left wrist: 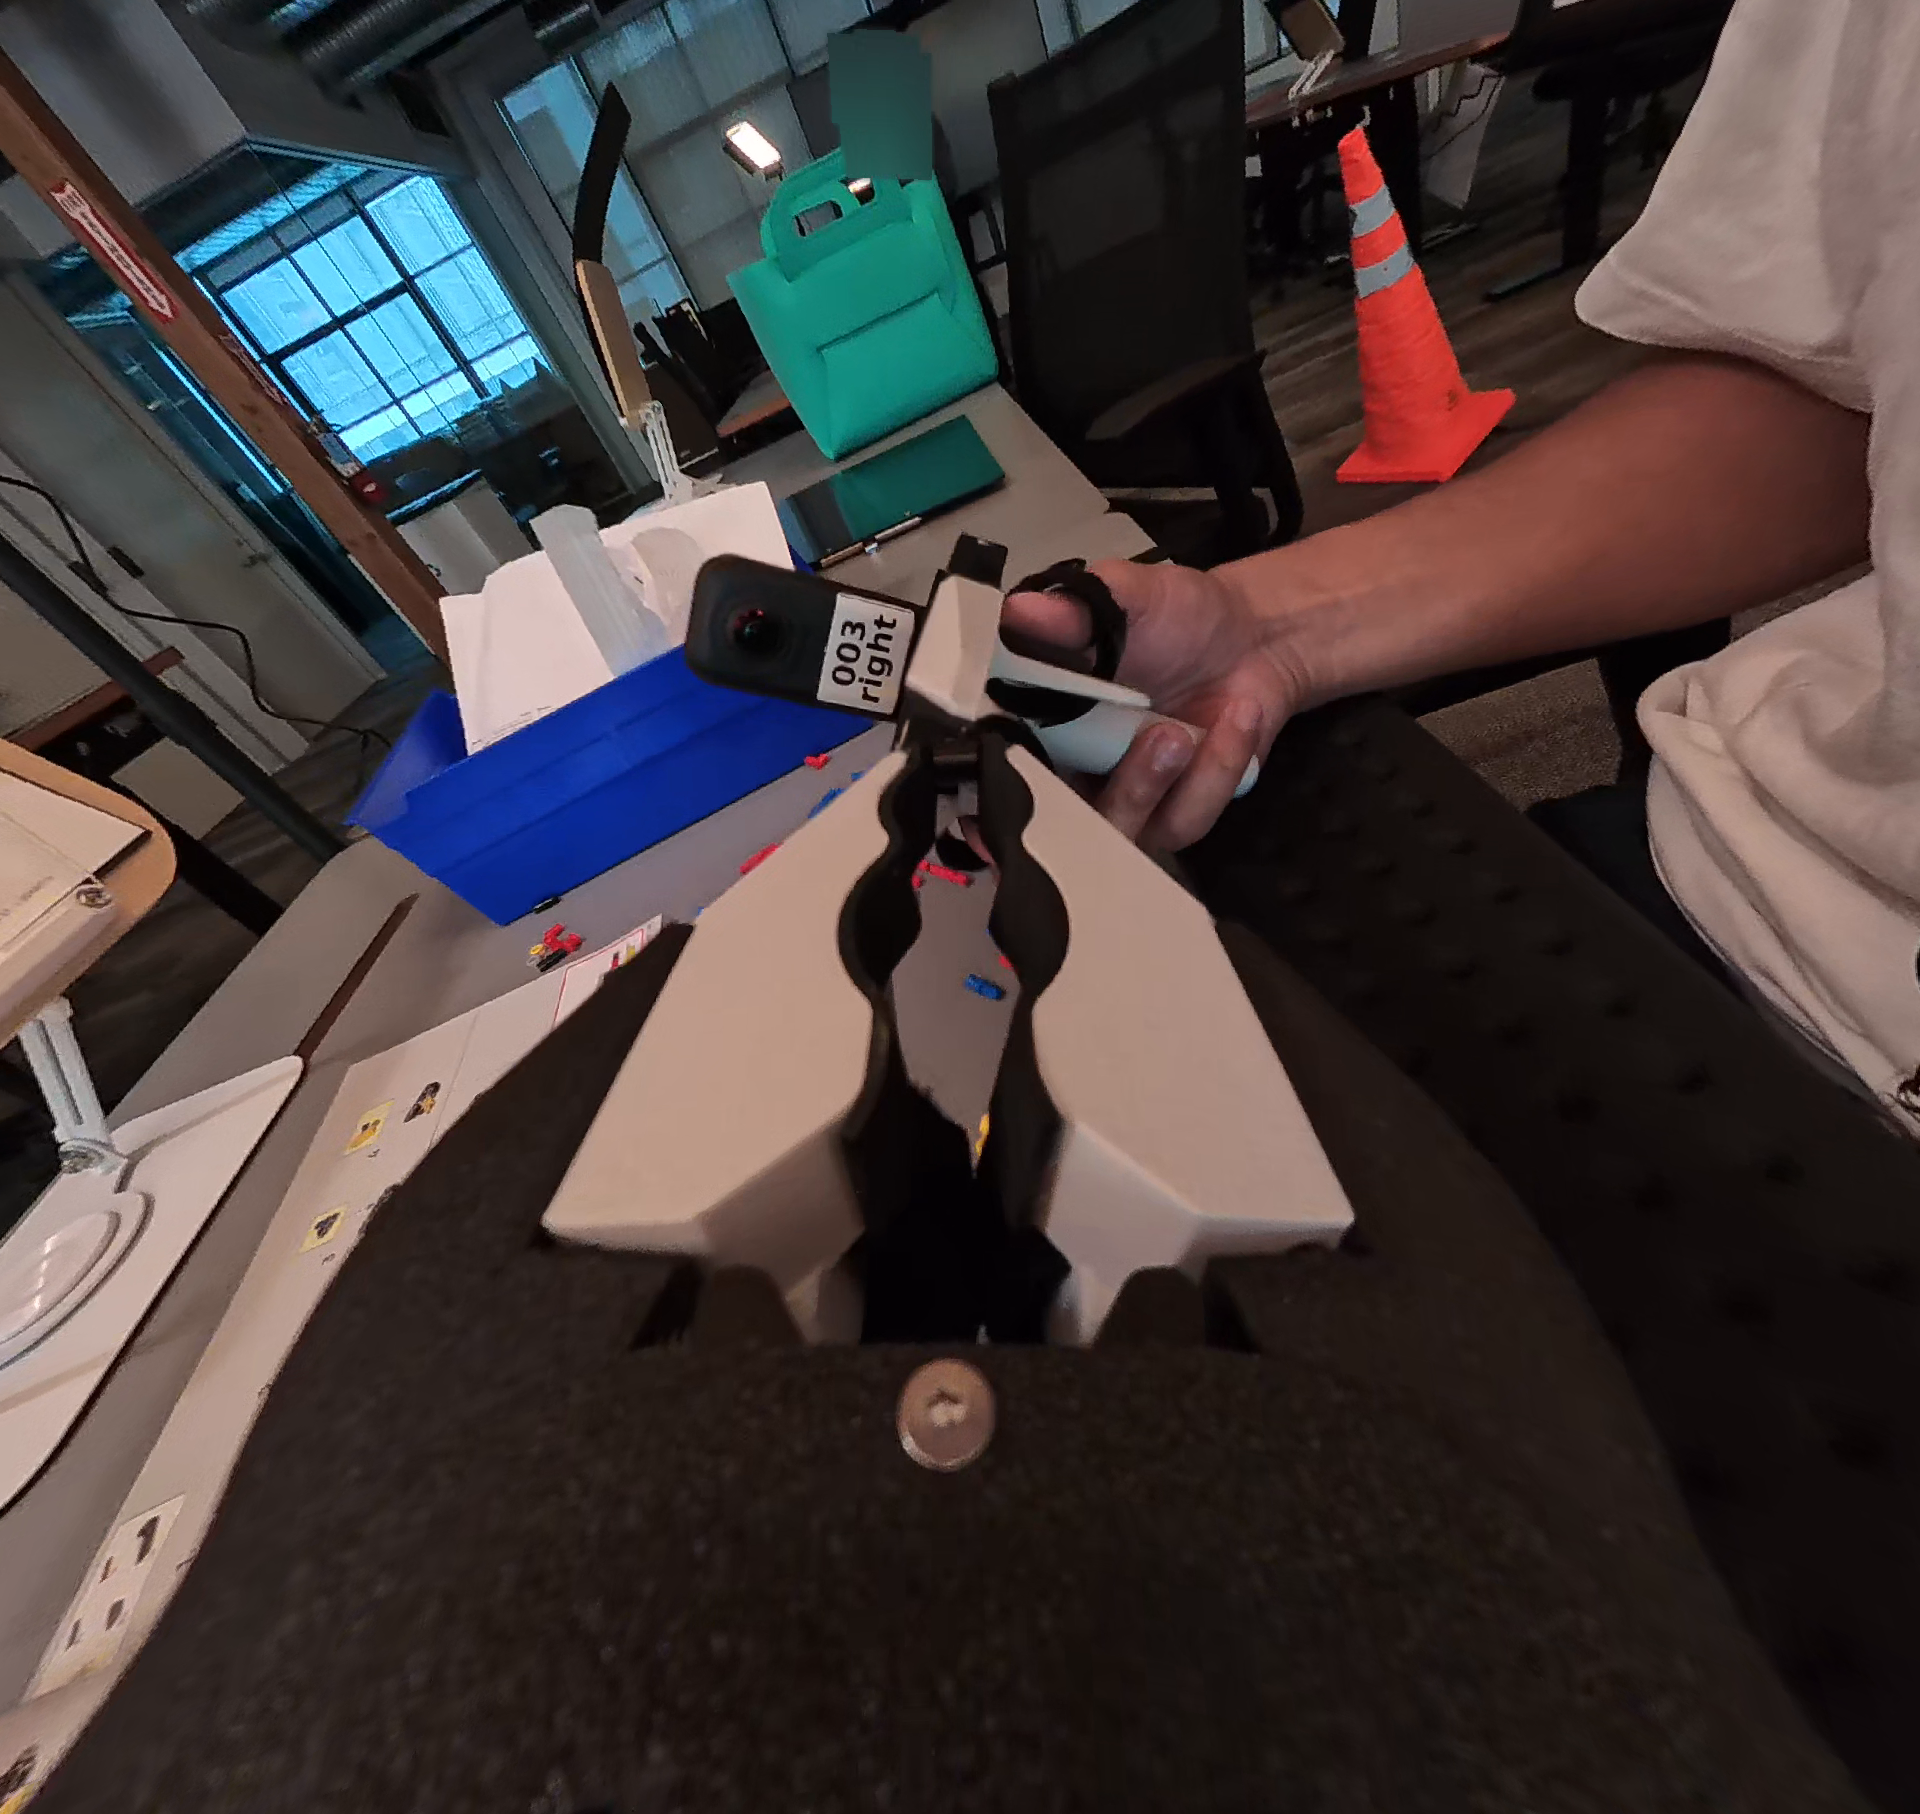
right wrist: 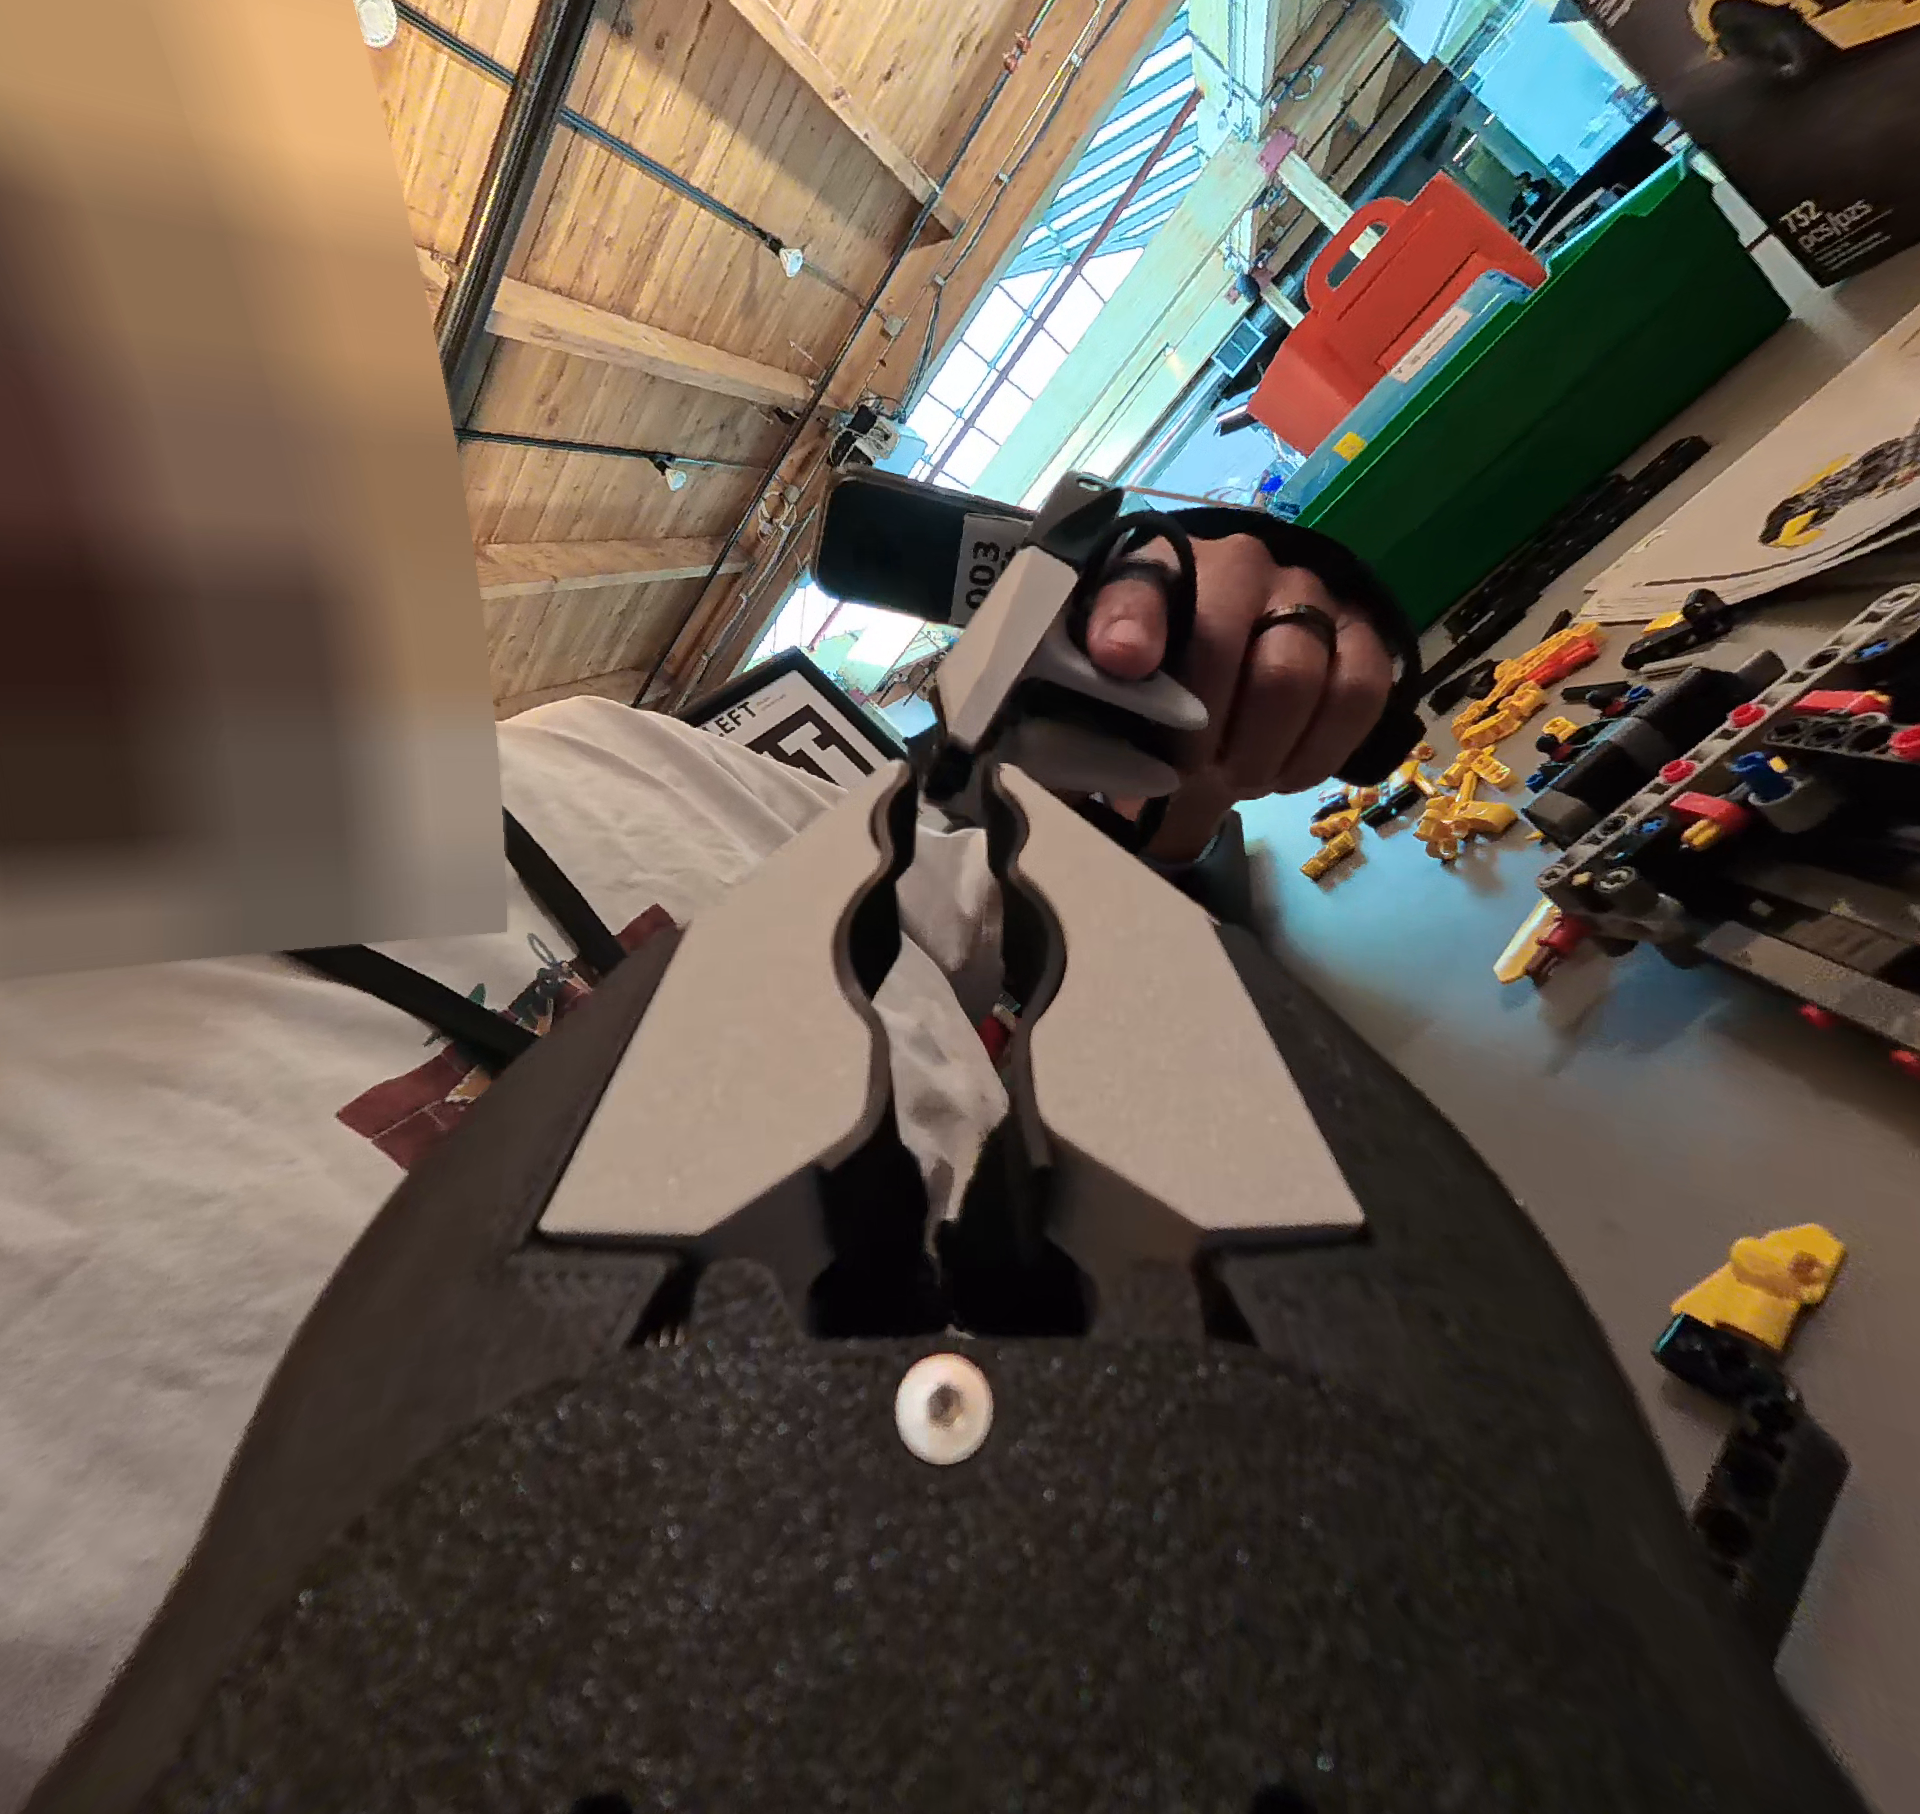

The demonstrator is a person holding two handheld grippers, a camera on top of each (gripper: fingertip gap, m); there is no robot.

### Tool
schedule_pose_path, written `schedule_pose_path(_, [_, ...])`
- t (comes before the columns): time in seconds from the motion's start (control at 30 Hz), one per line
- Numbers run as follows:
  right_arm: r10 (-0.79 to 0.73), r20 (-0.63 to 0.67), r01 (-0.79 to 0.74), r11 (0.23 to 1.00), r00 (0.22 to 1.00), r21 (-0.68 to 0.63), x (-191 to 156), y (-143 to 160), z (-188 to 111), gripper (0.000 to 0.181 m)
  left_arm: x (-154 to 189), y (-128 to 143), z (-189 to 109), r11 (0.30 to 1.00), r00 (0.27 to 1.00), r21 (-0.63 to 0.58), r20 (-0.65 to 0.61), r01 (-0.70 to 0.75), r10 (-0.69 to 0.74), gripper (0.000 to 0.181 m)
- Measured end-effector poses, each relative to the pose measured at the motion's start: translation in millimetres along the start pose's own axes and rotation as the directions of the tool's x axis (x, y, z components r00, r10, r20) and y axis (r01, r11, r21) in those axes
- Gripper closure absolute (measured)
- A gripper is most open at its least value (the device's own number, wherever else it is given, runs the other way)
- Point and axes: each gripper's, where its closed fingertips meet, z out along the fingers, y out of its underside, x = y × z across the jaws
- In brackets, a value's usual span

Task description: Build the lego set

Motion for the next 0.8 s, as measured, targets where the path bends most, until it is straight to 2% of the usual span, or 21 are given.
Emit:
schedule_pose_path(0.1, [-0.019,-0.012,0.019,1.000,1.000,0.007,1,-1,-2,0.181,2,5,2,0.999,0.999,-0.026,0.006,-0.042,0.042,0.175])
schedule_pose_path(0.37, [-0.003,-0.033,0.004,1.000,0.999,0.011,5,-4,-6,0.171,-3,8,3,0.994,0.993,-0.046,0.059,-0.100,0.103,0.174])
schedule_pose_path(0.8, [0.027,-0.064,-0.028,0.999,0.998,-0.015,11,1,-6,0.174,-3,14,6,0.987,0.986,-0.080,0.076,-0.141,0.147,0.175])
